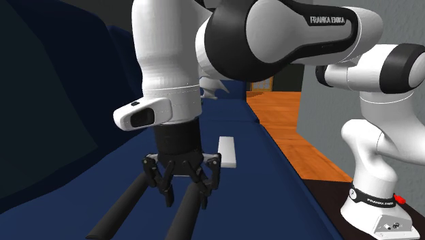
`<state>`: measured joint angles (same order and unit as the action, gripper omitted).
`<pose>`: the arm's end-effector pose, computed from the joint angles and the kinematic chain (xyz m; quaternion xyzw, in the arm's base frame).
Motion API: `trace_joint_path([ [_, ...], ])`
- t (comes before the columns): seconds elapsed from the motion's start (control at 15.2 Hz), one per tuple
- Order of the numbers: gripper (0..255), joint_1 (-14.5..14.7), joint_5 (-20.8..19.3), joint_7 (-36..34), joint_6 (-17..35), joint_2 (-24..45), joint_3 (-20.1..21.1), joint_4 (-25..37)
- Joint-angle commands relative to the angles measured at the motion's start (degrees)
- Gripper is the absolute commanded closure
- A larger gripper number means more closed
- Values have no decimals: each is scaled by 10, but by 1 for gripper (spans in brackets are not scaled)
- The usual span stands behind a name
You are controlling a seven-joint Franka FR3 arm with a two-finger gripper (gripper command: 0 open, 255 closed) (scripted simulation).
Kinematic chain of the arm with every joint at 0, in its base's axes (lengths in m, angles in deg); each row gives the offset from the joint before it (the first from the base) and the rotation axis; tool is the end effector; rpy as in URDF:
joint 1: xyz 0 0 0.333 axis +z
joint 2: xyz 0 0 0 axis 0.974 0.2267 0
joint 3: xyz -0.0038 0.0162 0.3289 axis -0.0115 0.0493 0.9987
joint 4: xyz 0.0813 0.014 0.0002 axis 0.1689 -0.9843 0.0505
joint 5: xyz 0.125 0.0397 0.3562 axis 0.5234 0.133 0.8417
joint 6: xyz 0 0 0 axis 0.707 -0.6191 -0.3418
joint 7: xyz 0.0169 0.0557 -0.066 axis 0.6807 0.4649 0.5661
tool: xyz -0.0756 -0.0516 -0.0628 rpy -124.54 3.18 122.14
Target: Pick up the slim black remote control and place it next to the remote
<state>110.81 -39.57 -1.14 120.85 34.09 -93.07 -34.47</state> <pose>0.6064 0.3484 0.4841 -0.7174 -0.6957 0.0287 0.0238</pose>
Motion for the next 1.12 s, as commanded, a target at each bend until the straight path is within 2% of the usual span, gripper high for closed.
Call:
trace_joint_path([
  [0.0,0,0,0,0,0,0,0,0],
  [0.26,0,0,0,0,0,0,0,0],
  [0.53,0,-8,3,-3,-94,33,1,128],
  [1.06,0,-8,3,-3,-94,33,1,127],
])
